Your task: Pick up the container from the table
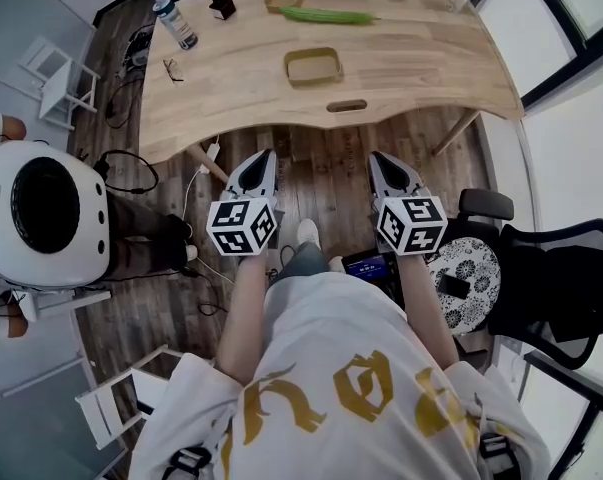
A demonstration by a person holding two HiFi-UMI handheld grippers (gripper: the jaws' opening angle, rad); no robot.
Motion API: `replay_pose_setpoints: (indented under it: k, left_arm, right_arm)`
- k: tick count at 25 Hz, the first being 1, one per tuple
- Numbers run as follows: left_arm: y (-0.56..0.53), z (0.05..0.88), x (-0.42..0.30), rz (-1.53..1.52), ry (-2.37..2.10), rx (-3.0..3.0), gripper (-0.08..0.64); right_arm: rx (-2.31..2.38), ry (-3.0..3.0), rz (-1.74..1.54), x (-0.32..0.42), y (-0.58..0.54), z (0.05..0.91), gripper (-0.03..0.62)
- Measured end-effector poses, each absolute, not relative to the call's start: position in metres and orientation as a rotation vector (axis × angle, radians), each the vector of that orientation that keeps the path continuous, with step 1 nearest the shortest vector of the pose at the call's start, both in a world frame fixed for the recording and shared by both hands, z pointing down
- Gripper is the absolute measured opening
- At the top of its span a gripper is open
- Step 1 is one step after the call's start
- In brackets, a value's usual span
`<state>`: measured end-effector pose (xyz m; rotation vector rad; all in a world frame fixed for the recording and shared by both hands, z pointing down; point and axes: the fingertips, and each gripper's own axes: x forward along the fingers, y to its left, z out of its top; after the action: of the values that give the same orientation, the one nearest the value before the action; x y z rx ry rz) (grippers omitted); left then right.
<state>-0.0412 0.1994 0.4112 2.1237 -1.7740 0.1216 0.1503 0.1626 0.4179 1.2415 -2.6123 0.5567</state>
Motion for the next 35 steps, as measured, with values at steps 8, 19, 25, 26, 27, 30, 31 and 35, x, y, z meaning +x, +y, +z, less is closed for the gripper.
replay_pose_setpoints:
  k: [8,19,25,26,27,30,31,35]
  left_arm:
    - [0.125,0.426,-0.058,0.132,-1.764,2.117,0.009]
    - [-0.041,0.442,-0.118,0.141,-1.659,2.185,0.009]
    - [-0.111,0.454,-0.137,0.132,-1.558,2.222,0.011]
    - [-0.119,0.455,-0.138,0.135,-1.55,2.226,0.011]
    - [-0.126,0.456,-0.139,0.135,-1.544,2.229,0.011]
    - [-0.142,0.459,-0.142,0.138,-1.537,2.227,0.011]
    - [-0.145,0.461,-0.142,0.147,-1.534,2.224,0.011]
    - [-0.153,0.465,-0.136,0.174,-1.512,2.231,0.011]
  right_arm:
    - [1.251,-2.584,0.631,0.137,0.093,0.439,0.011]
    - [1.232,-2.576,0.821,0.069,-0.068,0.454,0.011]
    - [1.317,-2.457,0.748,0.058,-0.133,0.473,0.011]
    - [1.321,-2.444,0.734,0.057,-0.138,0.474,0.011]
    - [1.324,-2.432,0.72,0.055,-0.143,0.476,0.011]
    - [1.314,-2.399,0.676,0.049,-0.153,0.481,0.011]
    - [1.308,-2.391,0.668,0.047,-0.155,0.482,0.011]
    - [1.318,-2.37,0.656,0.05,-0.16,0.482,0.011]
